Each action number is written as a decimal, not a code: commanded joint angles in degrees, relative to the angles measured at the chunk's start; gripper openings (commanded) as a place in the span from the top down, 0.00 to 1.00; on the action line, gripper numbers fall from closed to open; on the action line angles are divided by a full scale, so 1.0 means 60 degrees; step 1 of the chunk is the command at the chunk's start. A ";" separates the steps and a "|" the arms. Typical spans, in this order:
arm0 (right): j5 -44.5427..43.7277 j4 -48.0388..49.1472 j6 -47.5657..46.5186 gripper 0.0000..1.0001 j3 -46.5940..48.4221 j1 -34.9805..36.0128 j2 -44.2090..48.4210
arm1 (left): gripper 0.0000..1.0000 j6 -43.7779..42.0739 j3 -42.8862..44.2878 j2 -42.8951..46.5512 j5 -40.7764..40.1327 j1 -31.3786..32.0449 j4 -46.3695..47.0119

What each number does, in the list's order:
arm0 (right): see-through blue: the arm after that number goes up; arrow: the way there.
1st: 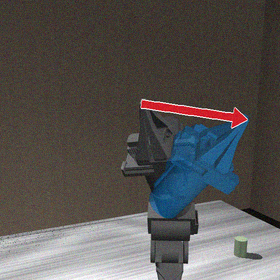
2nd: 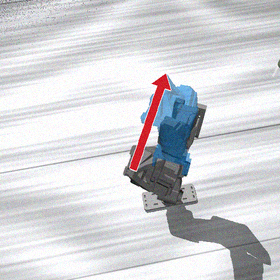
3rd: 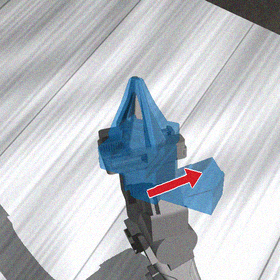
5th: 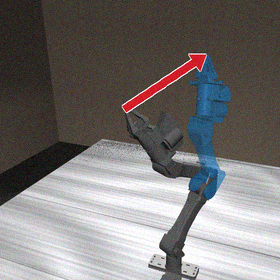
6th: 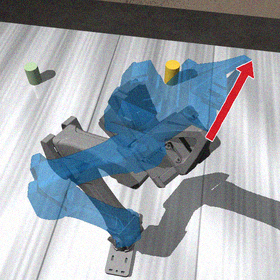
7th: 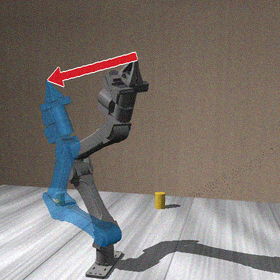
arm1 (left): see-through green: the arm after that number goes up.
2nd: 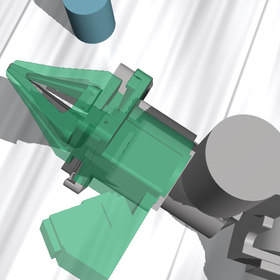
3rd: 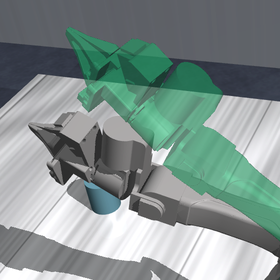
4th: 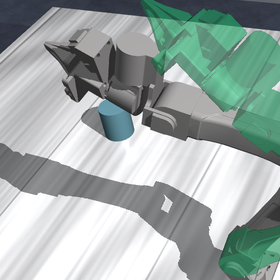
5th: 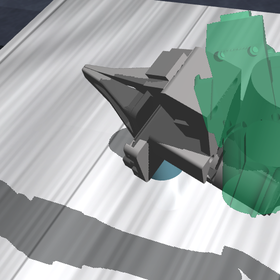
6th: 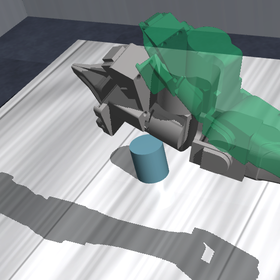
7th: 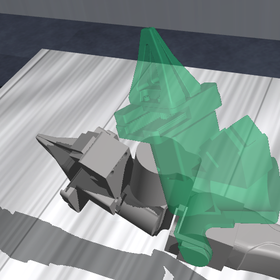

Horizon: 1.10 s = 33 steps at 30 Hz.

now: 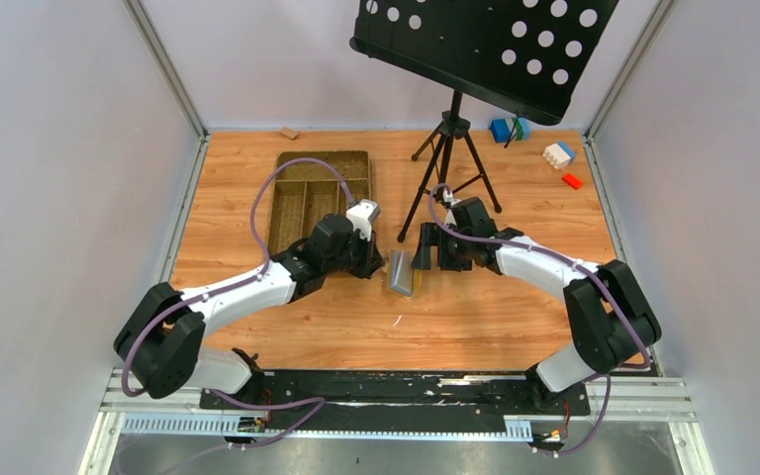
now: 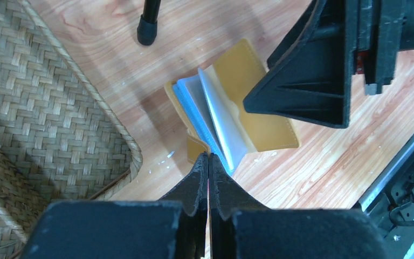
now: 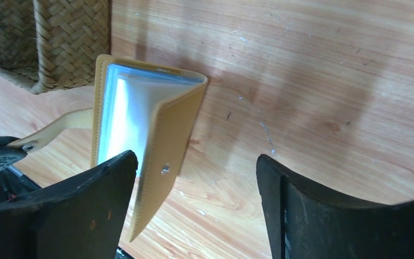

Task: Take the credit cards out of the card holder
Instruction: Open the card holder at the center of the board.

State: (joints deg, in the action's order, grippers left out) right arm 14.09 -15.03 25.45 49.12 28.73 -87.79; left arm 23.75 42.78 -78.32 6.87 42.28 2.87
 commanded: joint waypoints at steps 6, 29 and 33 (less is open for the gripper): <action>0.1680 0.1915 0.0347 0.08 -0.0609 0.0016 0.0547 | 0.99 0.0099 -0.0390 0.0999 0.0651 -0.0017 0.1439; 0.1805 0.1717 0.0271 0.39 -0.0140 0.0042 -0.0662 | 1.00 0.0210 0.0064 0.0845 -0.2106 -0.0052 -0.0426; 0.1862 0.1706 0.0215 0.42 -0.0051 0.0109 -0.0778 | 0.95 0.0173 -0.0081 0.1029 -0.2126 -0.0059 -0.0285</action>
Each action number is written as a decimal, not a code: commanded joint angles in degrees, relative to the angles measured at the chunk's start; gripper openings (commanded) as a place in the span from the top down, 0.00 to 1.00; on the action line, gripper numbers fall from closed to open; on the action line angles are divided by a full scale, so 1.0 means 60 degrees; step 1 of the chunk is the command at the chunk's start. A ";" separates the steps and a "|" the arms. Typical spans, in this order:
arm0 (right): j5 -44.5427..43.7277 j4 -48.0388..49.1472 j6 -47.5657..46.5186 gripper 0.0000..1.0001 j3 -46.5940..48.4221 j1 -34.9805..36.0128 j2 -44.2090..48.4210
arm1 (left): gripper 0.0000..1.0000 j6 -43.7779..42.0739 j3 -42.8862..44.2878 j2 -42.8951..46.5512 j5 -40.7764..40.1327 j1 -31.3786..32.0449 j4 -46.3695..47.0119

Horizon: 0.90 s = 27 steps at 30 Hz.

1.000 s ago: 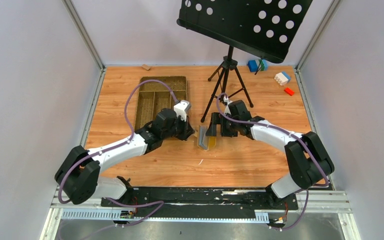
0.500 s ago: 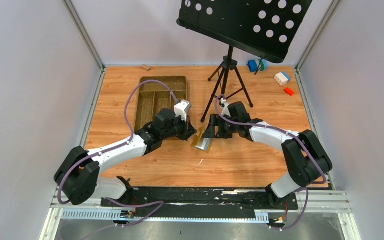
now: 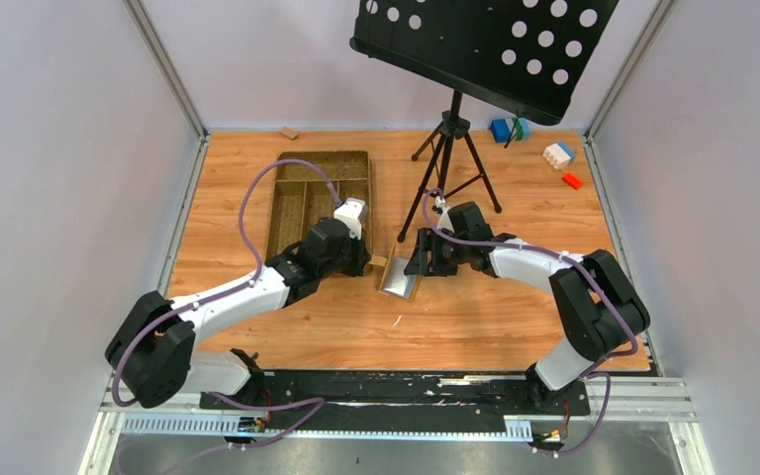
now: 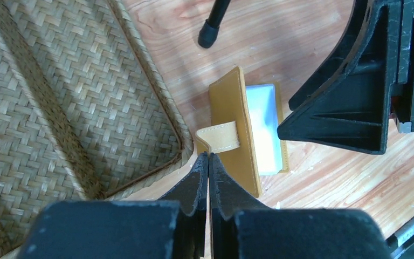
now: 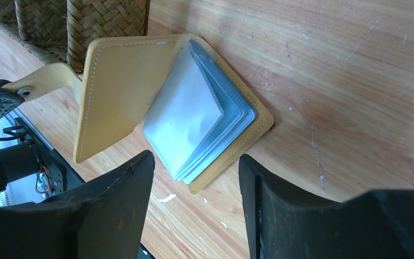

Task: Take the credit cards out of the card holder
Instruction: Open the card holder at the center of the board.

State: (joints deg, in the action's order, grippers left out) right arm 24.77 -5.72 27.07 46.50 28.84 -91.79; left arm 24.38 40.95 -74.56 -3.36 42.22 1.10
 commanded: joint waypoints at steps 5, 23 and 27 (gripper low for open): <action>0.0057 0.0204 -0.0140 0.52 0.0387 0.0190 0.0005 | 0.92 0.0104 0.0060 0.0495 -0.0066 -0.0049 0.0356; -0.0150 0.0529 -0.0552 0.88 0.0783 0.0813 -0.0409 | 0.39 0.0028 -0.1167 0.0975 0.0081 -0.0048 0.2505; -0.0138 0.0665 -0.0575 0.95 0.0734 0.0863 -0.0363 | 0.30 -0.0050 -0.0815 0.0436 0.0714 -0.0036 0.2157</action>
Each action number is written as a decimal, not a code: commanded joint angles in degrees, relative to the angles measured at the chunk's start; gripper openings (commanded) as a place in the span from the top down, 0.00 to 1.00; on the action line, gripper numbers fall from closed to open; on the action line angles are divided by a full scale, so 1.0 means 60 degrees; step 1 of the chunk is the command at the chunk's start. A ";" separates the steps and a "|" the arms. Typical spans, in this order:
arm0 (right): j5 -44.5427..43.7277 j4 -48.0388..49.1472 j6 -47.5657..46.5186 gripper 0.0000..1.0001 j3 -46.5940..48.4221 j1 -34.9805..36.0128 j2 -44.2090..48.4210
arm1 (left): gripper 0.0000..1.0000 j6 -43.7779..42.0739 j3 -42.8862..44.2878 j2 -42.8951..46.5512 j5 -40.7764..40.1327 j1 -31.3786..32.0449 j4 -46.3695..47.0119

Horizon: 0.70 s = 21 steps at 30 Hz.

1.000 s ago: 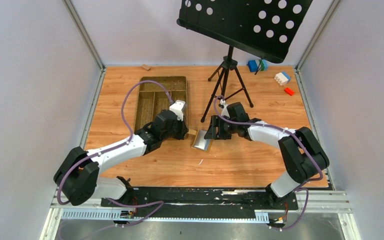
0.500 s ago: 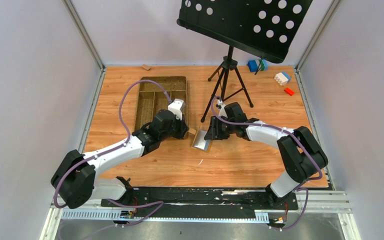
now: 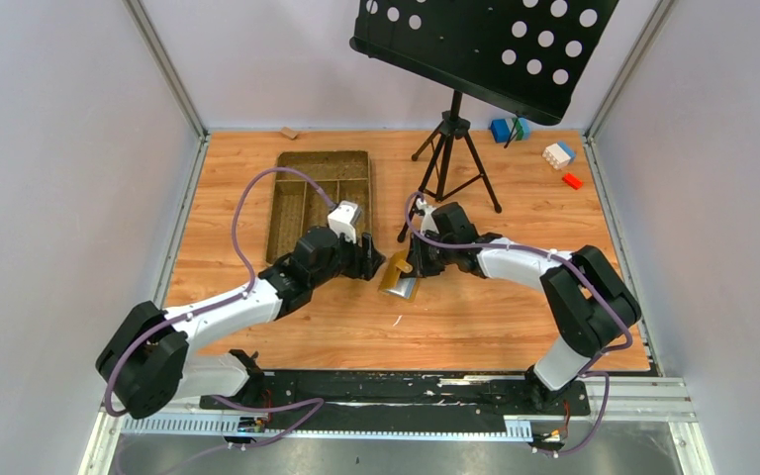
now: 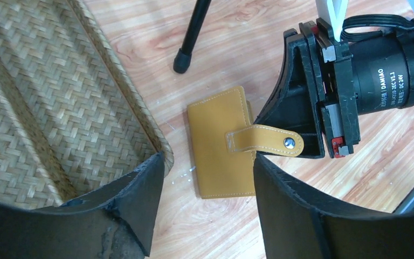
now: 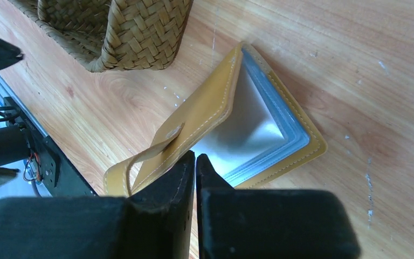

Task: Take the credit cards out of the card holder
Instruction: Open the card holder at the center of the board.

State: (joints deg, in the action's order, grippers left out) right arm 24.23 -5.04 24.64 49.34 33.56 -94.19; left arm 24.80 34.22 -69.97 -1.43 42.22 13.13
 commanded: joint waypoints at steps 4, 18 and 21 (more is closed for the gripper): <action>0.0061 0.0745 -0.0170 0.95 0.0173 0.0103 0.0160 | 0.25 -0.0094 0.0769 -0.1069 0.0695 -0.0035 -0.0267; 0.0792 0.1677 -0.0054 1.00 0.0242 0.0134 -0.0042 | 0.25 -0.0261 0.1326 -0.1864 0.1996 -0.0005 -0.0587; 0.0854 0.1733 -0.0021 1.00 0.0279 0.0135 -0.0211 | 0.28 -0.0262 0.1422 -0.2017 0.1897 -0.0005 -0.0804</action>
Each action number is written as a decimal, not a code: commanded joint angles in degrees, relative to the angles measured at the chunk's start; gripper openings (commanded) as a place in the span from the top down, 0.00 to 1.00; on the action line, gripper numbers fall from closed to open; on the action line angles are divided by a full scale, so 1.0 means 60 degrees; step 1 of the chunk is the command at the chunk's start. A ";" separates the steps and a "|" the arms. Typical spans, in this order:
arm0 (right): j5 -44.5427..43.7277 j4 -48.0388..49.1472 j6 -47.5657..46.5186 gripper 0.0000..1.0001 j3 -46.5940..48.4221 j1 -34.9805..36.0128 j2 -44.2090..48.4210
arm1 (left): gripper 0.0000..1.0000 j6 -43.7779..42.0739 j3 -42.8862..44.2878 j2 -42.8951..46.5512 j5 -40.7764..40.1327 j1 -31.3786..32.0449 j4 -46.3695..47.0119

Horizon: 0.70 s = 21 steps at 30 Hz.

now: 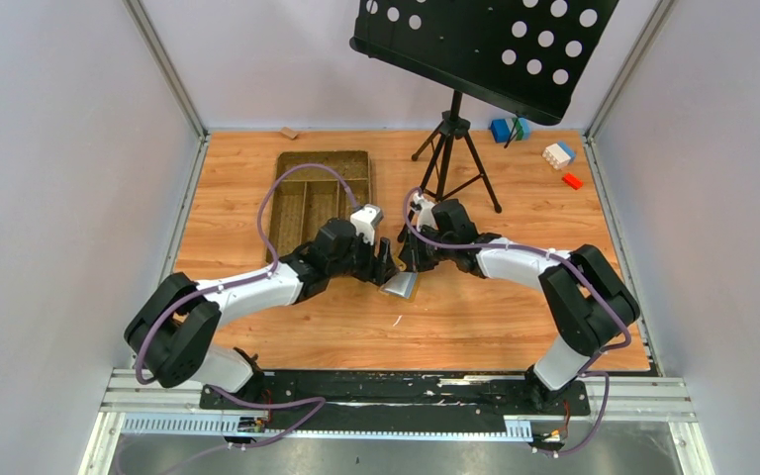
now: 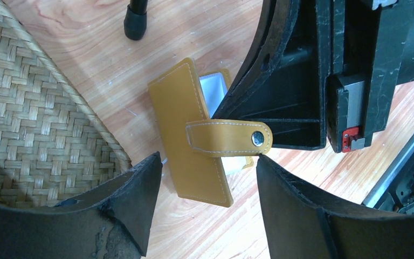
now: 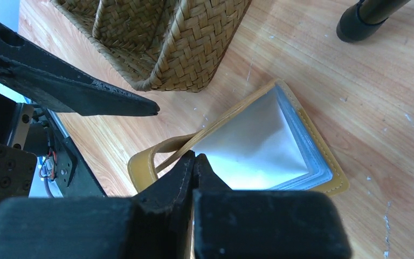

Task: Take the credit cards out of the card holder
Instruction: Open the card holder at the center of the board.

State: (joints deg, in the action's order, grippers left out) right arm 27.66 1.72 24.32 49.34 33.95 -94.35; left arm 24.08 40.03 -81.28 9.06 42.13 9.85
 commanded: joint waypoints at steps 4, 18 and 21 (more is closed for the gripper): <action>0.0191 0.0609 -0.0046 1.00 0.0274 0.0074 -0.0150 | 0.37 -0.0159 0.0809 -0.0443 -0.0001 0.0011 -0.0921; -0.1706 -0.0900 -0.0213 1.00 0.0604 0.0088 -0.0124 | 0.88 -0.0204 0.1209 -0.0935 0.0130 0.0011 -0.1351; -0.1836 -0.1021 -0.0215 1.00 0.0649 0.0089 -0.0174 | 0.90 -0.0175 0.1183 -0.0889 0.0199 0.0012 -0.1294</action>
State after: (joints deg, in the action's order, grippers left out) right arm 20.93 -2.02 23.81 50.89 34.13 -95.44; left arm 23.46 45.58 -86.41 10.04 42.17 2.35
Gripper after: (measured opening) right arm 0.009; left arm 0.118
